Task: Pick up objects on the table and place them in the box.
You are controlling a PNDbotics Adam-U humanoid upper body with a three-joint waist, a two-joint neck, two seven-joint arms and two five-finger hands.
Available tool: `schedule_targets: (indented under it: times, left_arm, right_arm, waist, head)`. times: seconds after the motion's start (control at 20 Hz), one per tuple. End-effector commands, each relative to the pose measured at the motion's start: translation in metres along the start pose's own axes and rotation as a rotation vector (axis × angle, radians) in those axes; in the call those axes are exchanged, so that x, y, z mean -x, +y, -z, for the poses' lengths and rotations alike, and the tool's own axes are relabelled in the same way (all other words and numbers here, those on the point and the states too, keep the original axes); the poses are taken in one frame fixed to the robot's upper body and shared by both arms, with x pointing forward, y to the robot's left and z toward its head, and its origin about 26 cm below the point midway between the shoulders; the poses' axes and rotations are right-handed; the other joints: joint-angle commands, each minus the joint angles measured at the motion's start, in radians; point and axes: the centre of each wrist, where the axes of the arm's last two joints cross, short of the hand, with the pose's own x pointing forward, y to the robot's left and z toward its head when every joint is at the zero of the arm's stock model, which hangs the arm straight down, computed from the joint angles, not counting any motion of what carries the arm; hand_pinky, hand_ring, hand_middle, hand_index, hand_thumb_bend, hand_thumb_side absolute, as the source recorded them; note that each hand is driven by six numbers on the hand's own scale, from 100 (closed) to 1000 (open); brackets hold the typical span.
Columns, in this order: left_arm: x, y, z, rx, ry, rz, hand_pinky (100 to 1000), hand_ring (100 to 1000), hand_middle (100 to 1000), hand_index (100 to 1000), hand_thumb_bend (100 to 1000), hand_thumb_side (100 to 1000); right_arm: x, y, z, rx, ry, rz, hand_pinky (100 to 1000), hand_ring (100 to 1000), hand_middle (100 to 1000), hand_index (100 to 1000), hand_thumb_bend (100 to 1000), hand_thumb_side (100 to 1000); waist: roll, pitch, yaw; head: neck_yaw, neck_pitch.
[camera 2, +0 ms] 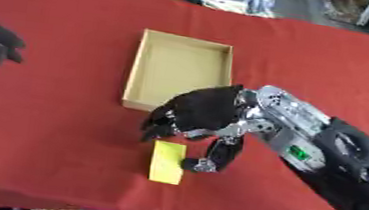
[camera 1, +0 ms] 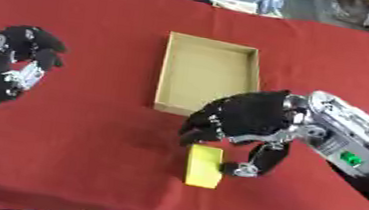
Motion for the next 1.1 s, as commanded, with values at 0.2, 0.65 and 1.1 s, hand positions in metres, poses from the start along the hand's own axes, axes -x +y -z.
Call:
schedule_targets:
  times: [0.2,0.65,1.1]
  left_arm:
    - [-0.004,0.006,0.000,-0.005,-0.011,0.024,700,609,647,693,172,590]
    - [-0.003,0.007,-0.002,-0.006,-0.004,0.026,701,609,647,693,170,591]
    - [-0.004,0.006,-0.002,-0.006,-0.005,0.023,702,609,647,693,168,592]
  right_arm:
    - [-0.001,-0.023,-0.020,-0.178,-0.107,-0.173,887,959,926,972,352,177]
    - [-0.007,-0.035,-0.031,-0.179,-0.095,-0.176,890,959,925,974,362,165]
    - [-0.006,-0.029,-0.026,-0.195,-0.106,-0.161,886,958,924,977,357,167]
  waist:
    - [0.006,-0.018,-0.005]
    - [0.000,-0.022,-0.010]
    - [-0.001,-0.020,-0.006]
  head:
    - [0.009,0.005]
    - [0.013,0.005]
    - [0.009,0.005]
